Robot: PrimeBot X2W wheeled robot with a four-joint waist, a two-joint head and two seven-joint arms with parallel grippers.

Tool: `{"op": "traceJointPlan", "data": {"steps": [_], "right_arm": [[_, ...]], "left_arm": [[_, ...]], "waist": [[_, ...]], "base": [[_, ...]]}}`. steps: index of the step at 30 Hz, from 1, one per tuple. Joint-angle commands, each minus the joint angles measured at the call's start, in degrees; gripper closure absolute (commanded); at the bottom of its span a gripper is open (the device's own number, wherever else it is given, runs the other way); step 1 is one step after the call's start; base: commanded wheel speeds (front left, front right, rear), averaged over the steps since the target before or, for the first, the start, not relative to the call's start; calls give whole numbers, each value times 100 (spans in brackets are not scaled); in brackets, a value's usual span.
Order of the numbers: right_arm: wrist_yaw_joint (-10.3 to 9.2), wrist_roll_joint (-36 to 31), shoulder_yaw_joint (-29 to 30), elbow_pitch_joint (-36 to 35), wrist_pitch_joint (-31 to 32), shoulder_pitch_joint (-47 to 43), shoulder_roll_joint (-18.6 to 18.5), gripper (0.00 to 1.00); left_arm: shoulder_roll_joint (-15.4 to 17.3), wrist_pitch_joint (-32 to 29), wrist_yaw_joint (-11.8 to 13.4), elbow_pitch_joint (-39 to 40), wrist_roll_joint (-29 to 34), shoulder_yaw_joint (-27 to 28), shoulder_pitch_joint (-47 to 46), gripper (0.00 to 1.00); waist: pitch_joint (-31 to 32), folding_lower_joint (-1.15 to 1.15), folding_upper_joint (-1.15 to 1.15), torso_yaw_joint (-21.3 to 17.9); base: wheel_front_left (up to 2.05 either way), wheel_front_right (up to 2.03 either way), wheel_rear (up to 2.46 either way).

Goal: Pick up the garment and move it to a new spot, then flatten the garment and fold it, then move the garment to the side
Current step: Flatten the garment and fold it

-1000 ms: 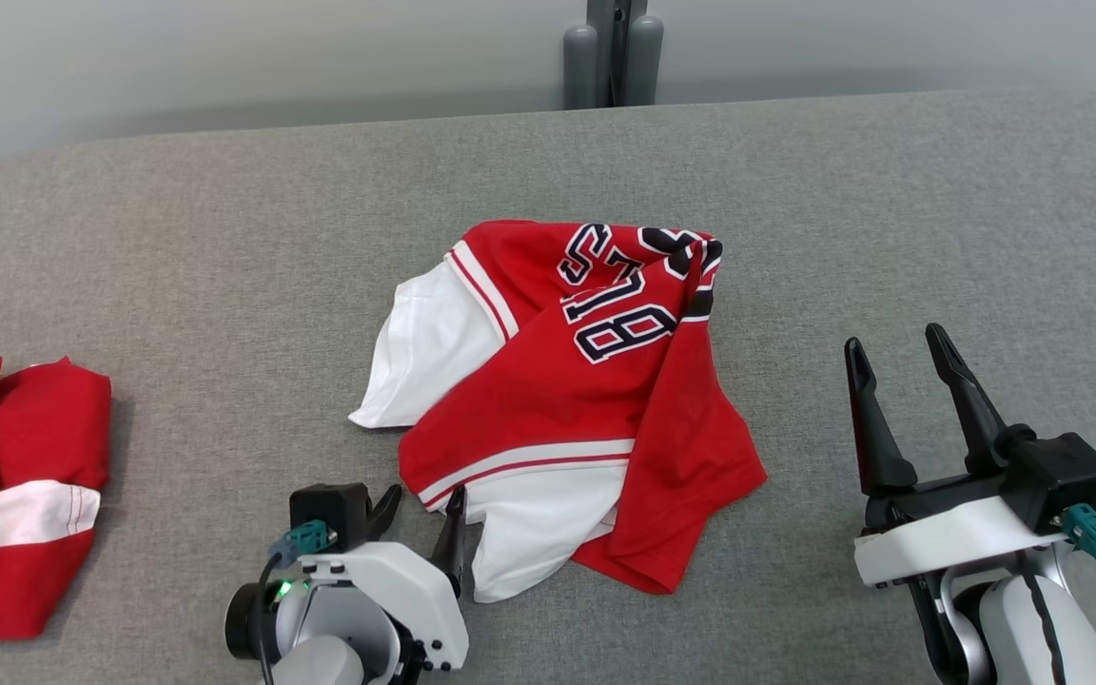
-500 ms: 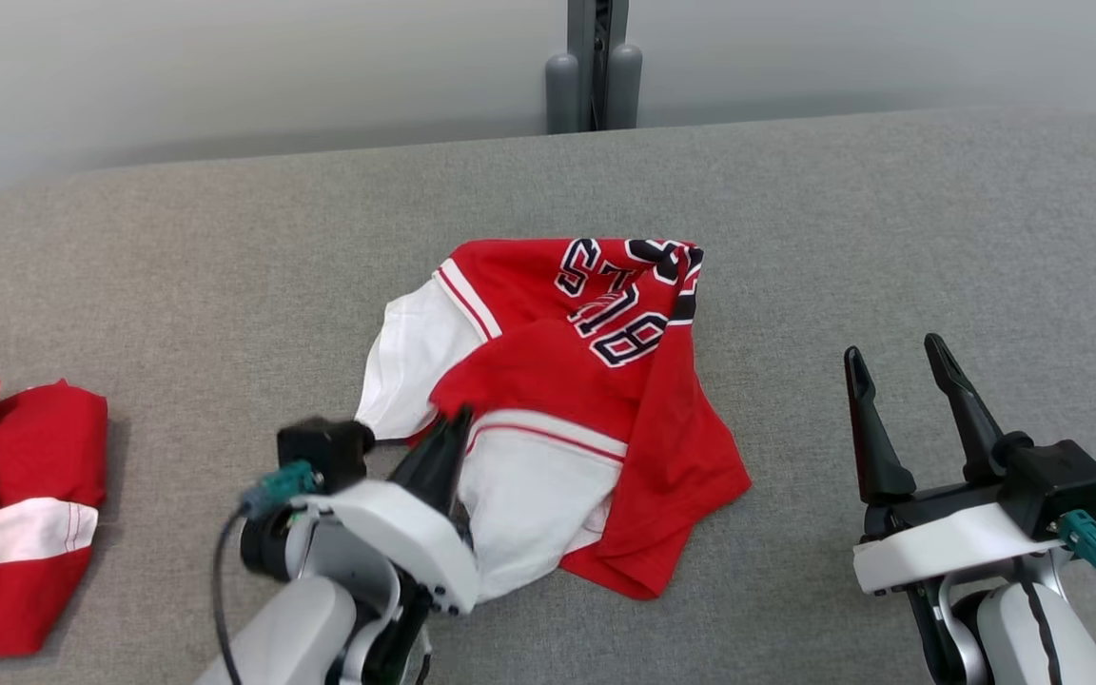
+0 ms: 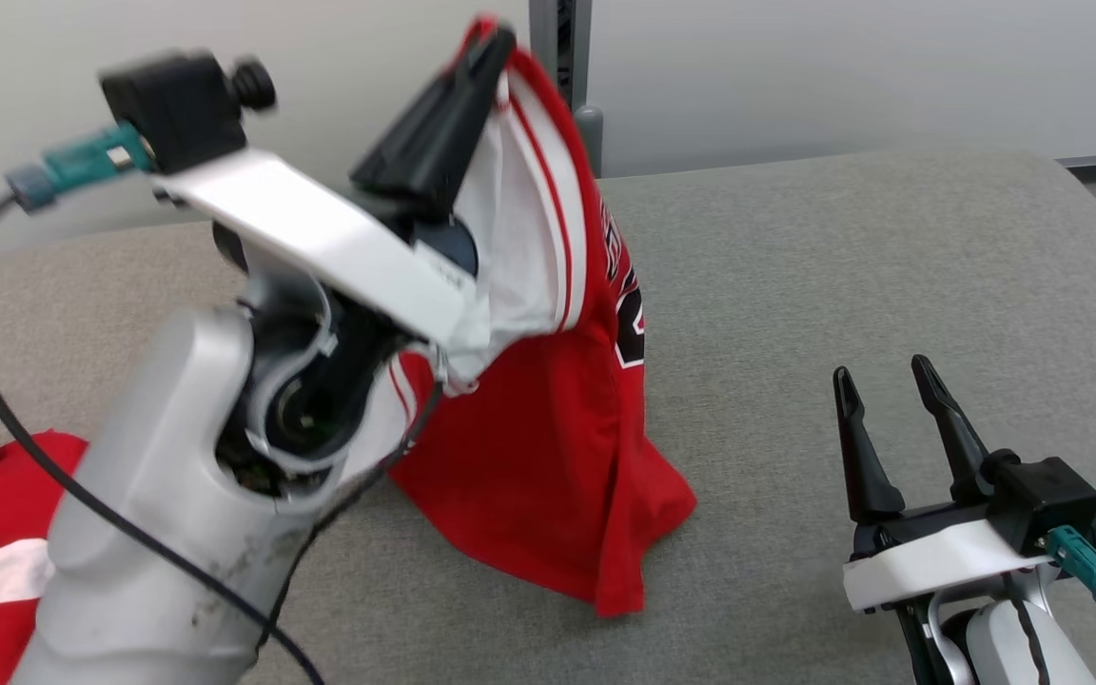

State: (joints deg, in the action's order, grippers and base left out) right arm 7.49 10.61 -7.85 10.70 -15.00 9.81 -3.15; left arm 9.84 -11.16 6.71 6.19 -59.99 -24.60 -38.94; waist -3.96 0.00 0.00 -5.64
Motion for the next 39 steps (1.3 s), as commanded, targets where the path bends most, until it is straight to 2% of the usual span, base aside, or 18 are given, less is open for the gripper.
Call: {"op": "traceJointPlan", "data": {"steps": [1, 3, 7, 9, 13, 17, 21, 26, 33, 39], "right_arm": [[1, 38, 20, 26, -35, -90, -1, 0], [1, 46, 25, 29, -34, -88, 2, 0], [1, 77, 15, 42, -35, -89, 11, 0], [1, 122, -7, 41, -35, -85, 10, 0], [1, 190, -35, 24, -35, -42, 9, 0], [1, 207, -41, -1, -34, -6, 10, 0], [1, 236, 36, -43, -34, -41, 11, 0], [1, 245, 95, -75, -34, -115, 10, 0], [1, 197, 9, -67, -34, -53, 9, 0], [1, 109, -28, -26, -34, -93, 8, 0]], "left_arm": [[-71, -36, 52, -12, -67, 90, -263, 100], [-118, -78, 65, -49, -88, 109, -444, 100], [-427, -1, 55, -425, -2, 31, -1340, 100], [-539, 180, 51, -679, 33, -5, -1690, 100], [-669, 693, 149, -1291, -273, -98, -2209, 100], [-681, 1021, 308, -1805, -661, -320, -2284, 100], [-668, 1097, 456, -2659, -822, -478, -1875, 100], [-319, 1296, 248, -3475, -710, -569, -1128, 100], [220, 2102, -236, -4347, -213, -801, -265, 100], [432, 2547, -360, -4787, 135, -786, 121, 100]], "waist": [[47, 0, 0, -86], [55, 0, 0, -117], [71, 0, 0, -238], [74, 0, 0, -282], [38, 0, 0, -380], [-16, 0, 0, -445], [-88, 0, 0, -446], [-172, 0, 0, -369], [-311, 0, 0, -211], [-409, 0, 0, -84]], "base": [[0, 0, 0], [0, 0, 0], [0, 0, 0], [0, 0, 0], [0, 0, 0], [0, 0, 0], [0, 0, 0], [0, 0, 0], [0, 0, 0], [0, 0, 0]]}}
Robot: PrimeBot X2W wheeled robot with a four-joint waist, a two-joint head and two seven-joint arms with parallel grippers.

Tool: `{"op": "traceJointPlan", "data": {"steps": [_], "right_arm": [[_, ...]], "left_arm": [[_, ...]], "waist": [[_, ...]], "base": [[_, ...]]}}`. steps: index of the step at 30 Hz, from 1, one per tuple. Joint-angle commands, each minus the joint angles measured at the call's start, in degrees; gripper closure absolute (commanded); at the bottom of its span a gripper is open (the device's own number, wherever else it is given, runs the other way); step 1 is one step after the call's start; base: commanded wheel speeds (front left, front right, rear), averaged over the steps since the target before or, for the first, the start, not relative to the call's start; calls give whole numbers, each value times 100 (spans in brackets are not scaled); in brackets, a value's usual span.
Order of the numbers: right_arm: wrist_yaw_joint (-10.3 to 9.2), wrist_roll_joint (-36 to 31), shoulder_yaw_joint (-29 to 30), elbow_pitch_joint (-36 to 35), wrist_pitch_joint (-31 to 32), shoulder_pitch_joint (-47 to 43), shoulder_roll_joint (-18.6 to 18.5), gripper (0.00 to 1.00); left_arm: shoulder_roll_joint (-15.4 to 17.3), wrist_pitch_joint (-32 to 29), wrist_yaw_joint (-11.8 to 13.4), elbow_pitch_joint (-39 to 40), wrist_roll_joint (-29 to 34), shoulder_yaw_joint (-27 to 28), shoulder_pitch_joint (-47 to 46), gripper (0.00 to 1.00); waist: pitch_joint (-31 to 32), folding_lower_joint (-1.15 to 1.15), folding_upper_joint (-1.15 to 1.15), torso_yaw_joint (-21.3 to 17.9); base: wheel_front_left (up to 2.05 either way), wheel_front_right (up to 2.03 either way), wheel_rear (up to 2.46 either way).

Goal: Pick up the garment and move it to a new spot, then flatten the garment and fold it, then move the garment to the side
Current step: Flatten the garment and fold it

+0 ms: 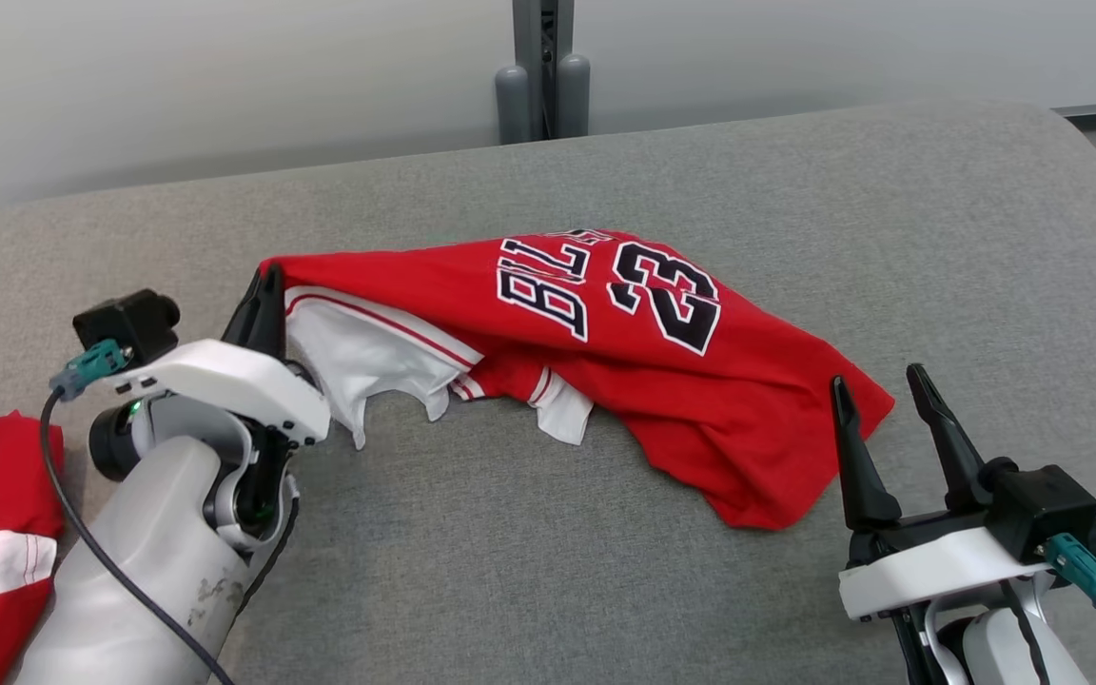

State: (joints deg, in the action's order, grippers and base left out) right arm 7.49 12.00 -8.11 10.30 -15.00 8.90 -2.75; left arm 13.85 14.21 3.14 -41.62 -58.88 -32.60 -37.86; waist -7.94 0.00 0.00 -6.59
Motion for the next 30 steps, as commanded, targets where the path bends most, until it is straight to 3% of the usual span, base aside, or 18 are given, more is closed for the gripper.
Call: {"op": "traceJointPlan", "data": {"steps": [1, 9, 11, 15, 24, 30], "right_arm": [[1, -48, -1, 20, -35, -11, -31, 0], [1, -95, -89, 76, -34, 24, -33, 0], [1, -84, -148, 81, -34, 92, -33, 0], [1, -54, -269, 107, -34, 209, -34, 0], [1, -43, -341, 157, -34, 238, -50, 0], [1, 13, -407, 202, -35, 113, -53, 0]], "left_arm": [[64, 44, -5, -12, 102, 23, 60, 100], [194, 100, -163, 248, 985, 225, 171, 100], [157, 102, -129, 273, 1273, 465, 193, 58], [-1, 97, -290, 417, 1839, 1016, 306, 0], [-154, 99, -407, 570, 2929, 1752, 687, 0], [-310, 100, -465, 1148, 3359, 2269, 1461, 0]], "waist": [[-26, 0, 0, 31], [-155, 0, 0, 248], [-191, 0, 0, 262], [-295, 0, 0, 216], [-350, 0, 0, 96], [-259, 0, 0, 34]], "base": [[0, 0, 0], [0, 0, 0], [0, 0, 0], [0, 0, 0], [0, 0, 0], [0, 0, 0]]}}
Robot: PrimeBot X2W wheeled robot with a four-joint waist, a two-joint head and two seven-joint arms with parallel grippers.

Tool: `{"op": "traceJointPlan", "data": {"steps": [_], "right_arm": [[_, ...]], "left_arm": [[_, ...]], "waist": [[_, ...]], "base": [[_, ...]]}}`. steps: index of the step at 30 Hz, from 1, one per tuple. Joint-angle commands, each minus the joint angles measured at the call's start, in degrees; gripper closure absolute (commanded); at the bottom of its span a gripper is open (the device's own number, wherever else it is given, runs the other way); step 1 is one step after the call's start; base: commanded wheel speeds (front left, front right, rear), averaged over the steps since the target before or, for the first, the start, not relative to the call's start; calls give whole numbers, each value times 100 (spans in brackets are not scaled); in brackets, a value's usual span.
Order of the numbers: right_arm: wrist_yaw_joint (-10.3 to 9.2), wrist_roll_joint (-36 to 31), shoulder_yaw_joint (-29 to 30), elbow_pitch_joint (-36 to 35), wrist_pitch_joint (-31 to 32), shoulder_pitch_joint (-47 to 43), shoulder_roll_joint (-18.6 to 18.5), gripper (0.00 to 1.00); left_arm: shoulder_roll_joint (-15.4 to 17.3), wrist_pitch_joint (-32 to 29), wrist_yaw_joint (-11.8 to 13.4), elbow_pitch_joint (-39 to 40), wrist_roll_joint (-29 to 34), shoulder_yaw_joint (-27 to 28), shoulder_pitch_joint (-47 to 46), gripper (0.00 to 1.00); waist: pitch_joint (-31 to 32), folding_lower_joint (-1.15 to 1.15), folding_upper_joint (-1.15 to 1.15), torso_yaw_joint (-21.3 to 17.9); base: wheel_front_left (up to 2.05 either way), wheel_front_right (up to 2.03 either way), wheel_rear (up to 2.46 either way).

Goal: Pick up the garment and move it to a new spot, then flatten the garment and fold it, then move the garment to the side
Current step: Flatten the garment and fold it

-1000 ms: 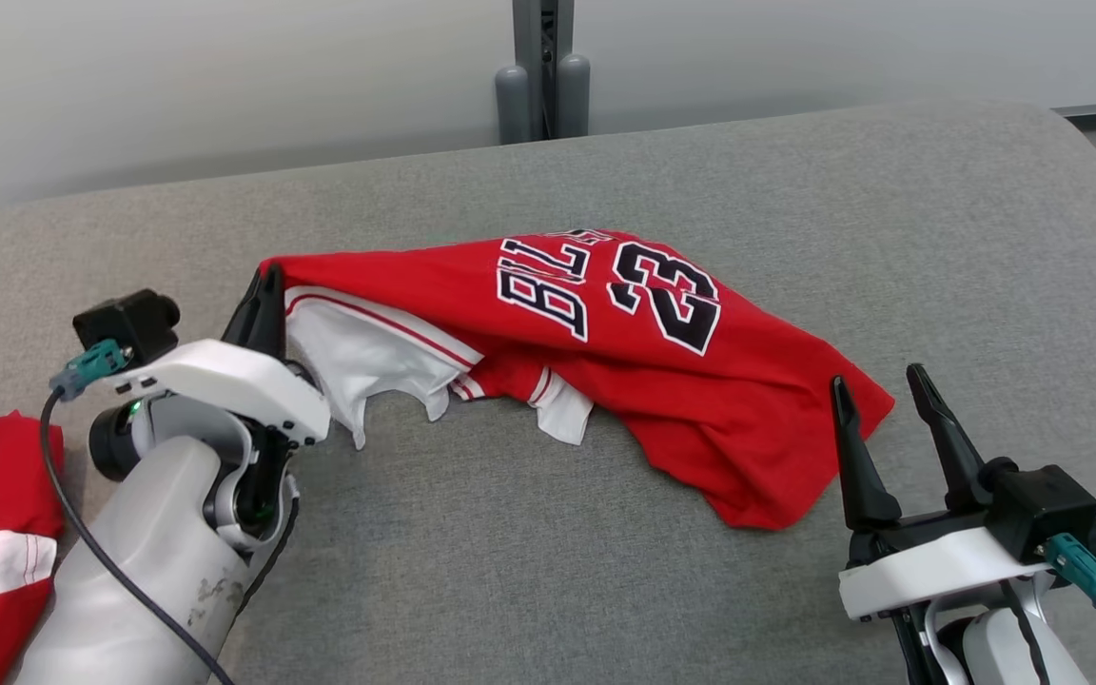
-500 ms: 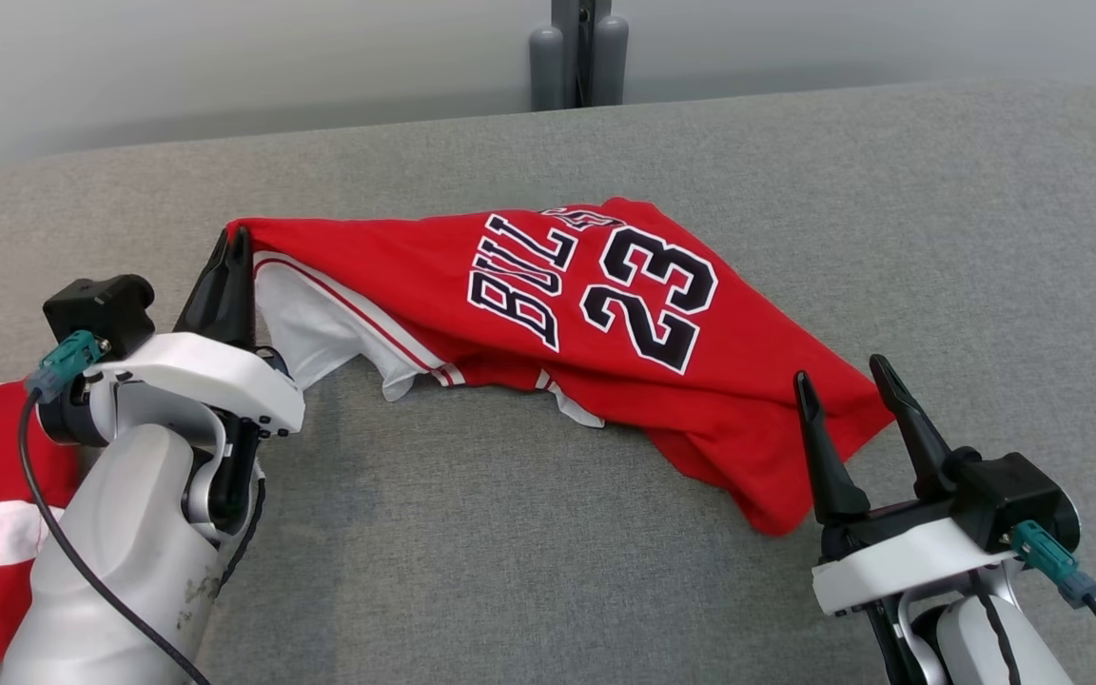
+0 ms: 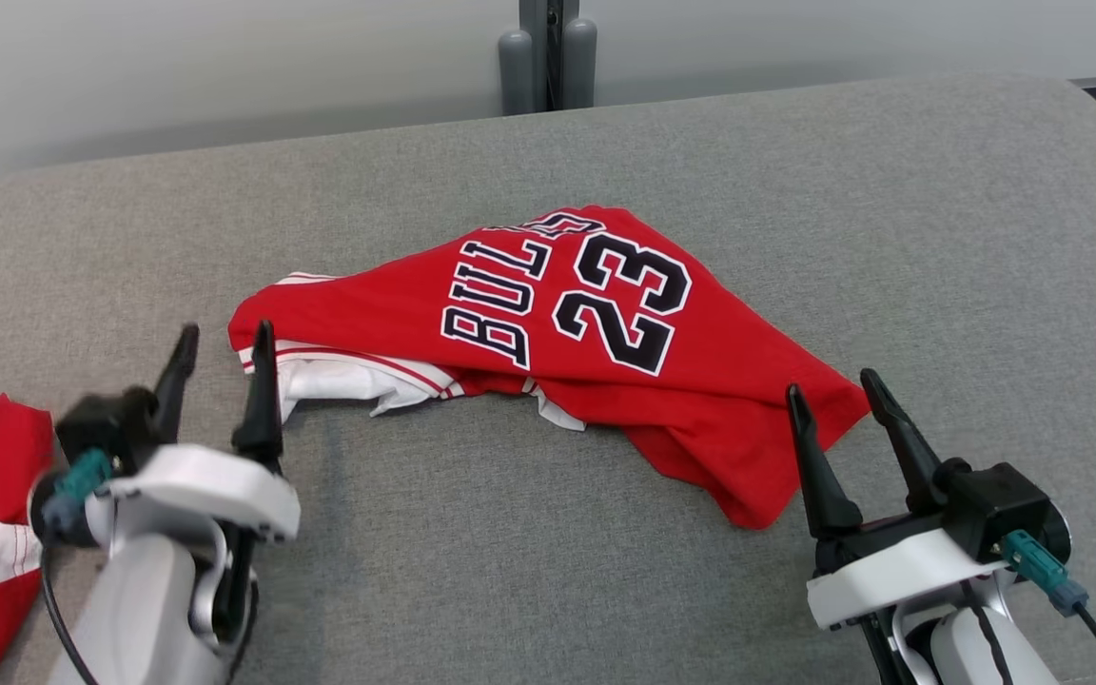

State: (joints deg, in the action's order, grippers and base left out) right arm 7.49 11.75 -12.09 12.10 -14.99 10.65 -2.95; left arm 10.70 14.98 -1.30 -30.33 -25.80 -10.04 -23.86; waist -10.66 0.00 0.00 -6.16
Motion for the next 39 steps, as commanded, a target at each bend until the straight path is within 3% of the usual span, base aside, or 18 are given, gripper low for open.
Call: {"op": "traceJointPlan", "data": {"steps": [1, 7, 9, 23, 24, 28, 29, 34, 39], "right_arm": [[1, 40, -18, 26, -35, -68, -33, 0], [1, 89, 2, -5, -36, -120, -30, 0], [1, 84, -5, -21, -36, -120, -27, 0], [1, 131, -75, -18, -36, 6, -53, 0], [1, 131, -43, -22, -36, 12, -57, 0], [1, 135, -42, -16, -36, 32, -59, 0], [1, 135, -41, -7, -36, 34, -63, 0], [1, 112, -31, -8, -36, 22, -68, 0], [1, 99, 67, -42, -36, -78, -105, 0]], "left_arm": [[-15, 22, -31, 130, 118, 76, 229, 0], [-111, 23, -56, 153, 550, -14, 986, 0], [-28, 23, 83, -62, 754, -99, 1023, 0], [156, 17, 289, -1782, 1406, -450, -83, 0], [152, 19, 258, -2044, 1440, -494, -238, 37], [157, 20, 218, -2312, 1481, -538, -469, 82], [150, 21, 188, -2333, 1502, -561, -496, 100], [82, 21, -74, -2642, 1428, -637, -561, 100], [-84, -90, -511, -2597, 1028, -636, -610, 100]], "waist": [[27, 0, 0, -15], [46, 0, 0, -13], [44, 0, 0, -1], [-20, 0, 0, -251], [-32, 0, 0, -284], [-38, 0, 0, -331], [-34, 0, 0, -335], [4, 0, 0, -343], [66, 0, 0, -252]], "base": [[0, 0, 0], [0, 0, 0], [0, 0, 0], [0, 0, 0], [0, 0, 0], [0, 0, 0], [0, 0, 0], [0, 0, 0], [0, 0, 0]]}}
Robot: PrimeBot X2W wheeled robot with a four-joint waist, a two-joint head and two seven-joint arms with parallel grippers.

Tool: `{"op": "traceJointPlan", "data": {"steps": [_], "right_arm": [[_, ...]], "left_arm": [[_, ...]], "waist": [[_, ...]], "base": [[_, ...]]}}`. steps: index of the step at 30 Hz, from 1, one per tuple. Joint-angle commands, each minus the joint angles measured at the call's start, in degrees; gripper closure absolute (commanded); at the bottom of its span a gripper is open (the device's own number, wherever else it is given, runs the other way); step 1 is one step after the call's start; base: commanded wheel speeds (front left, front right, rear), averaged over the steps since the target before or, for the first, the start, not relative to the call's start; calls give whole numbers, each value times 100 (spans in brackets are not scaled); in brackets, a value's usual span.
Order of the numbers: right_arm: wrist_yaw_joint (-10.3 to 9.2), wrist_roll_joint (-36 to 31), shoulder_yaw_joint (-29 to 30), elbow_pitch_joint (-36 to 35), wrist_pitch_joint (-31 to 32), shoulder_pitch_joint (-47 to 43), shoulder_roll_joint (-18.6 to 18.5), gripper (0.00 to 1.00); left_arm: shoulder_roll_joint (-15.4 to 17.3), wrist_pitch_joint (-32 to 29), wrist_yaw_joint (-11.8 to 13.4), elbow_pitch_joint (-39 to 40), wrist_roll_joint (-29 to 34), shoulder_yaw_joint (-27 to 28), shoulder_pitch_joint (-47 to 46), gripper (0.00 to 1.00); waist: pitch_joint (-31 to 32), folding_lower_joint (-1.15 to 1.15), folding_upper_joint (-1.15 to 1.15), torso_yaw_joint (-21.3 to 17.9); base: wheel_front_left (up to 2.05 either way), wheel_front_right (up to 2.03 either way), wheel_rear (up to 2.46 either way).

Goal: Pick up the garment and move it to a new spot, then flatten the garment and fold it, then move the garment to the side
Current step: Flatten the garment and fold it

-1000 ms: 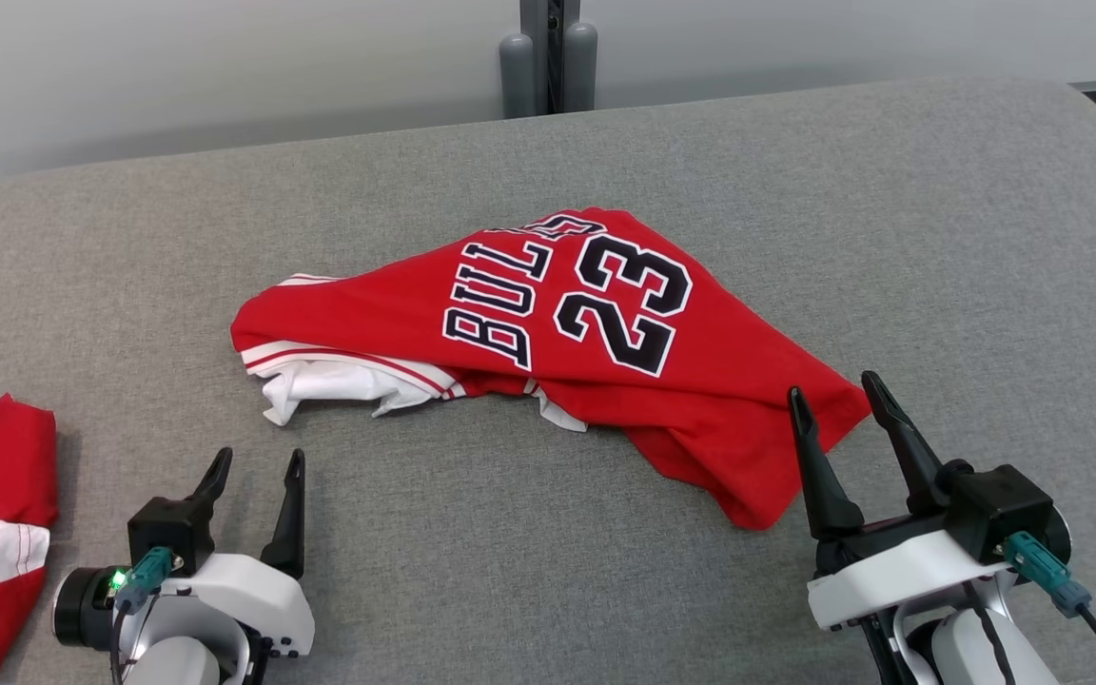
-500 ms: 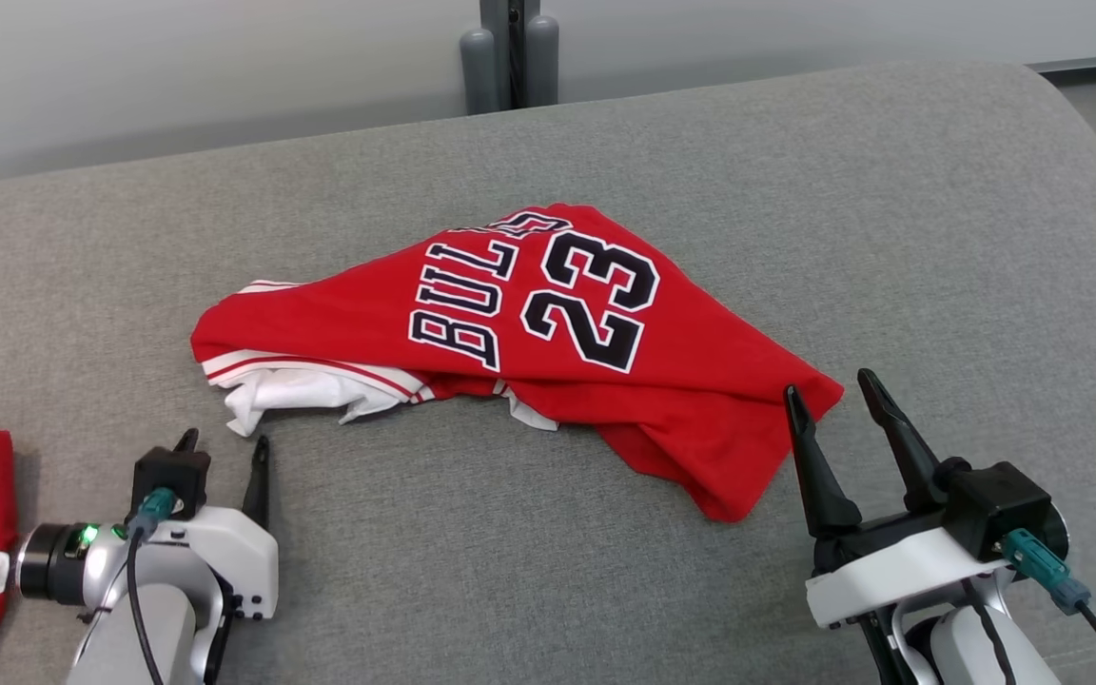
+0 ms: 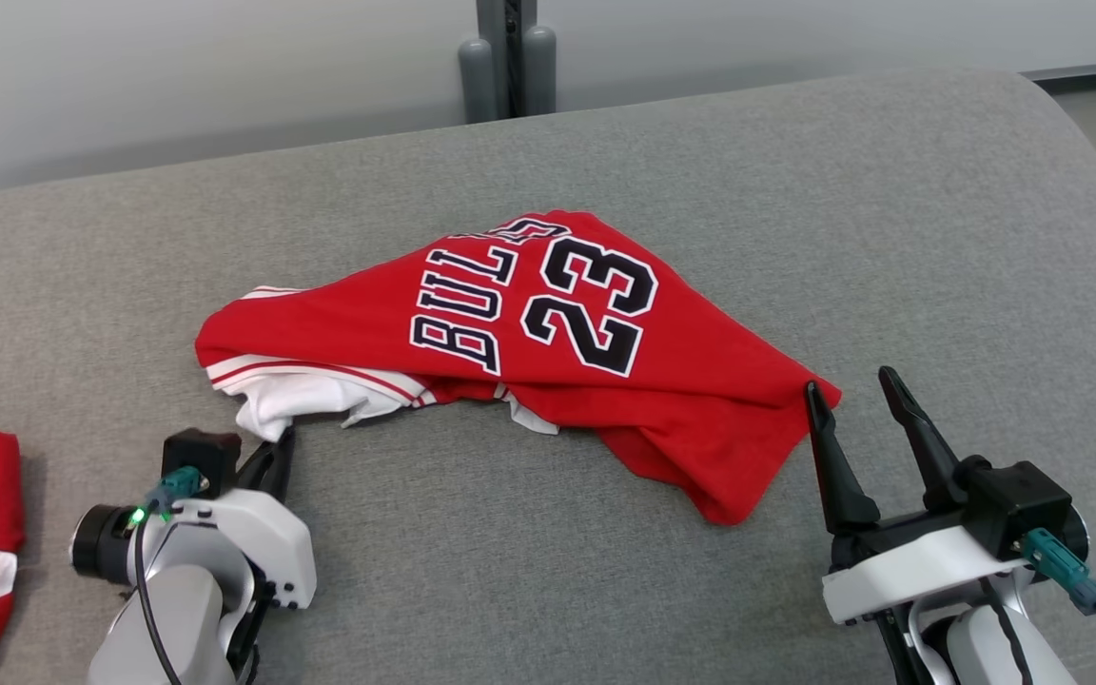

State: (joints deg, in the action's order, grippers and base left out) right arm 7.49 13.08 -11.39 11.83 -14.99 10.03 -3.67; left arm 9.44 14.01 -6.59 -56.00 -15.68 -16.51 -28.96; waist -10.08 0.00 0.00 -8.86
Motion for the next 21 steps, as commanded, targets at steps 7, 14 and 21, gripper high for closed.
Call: {"op": "traceJointPlan", "data": {"steps": [7, 14, 21], "right_arm": [[0, -49, 378, 3, -36, -275, -93, 0], [1, -159, 900, 174, -36, -647, -223, 0], [1, 251, 573, 461, -36, -569, -223, 0]], "left_arm": [[247, -798, -98, 2006, -1317, -485, 484, 100], [925, -2065, 37, 4783, -2608, -300, 1772, 100], [1052, -1893, 548, 5535, -2682, 91, 2476, 100]], "waist": [[73, 0, 0, 306], [29, 0, 0, 436], [-100, 0, 0, 392]], "base": [[0, 0, 0], [0, 0, 0], [0, 0, 0]]}}
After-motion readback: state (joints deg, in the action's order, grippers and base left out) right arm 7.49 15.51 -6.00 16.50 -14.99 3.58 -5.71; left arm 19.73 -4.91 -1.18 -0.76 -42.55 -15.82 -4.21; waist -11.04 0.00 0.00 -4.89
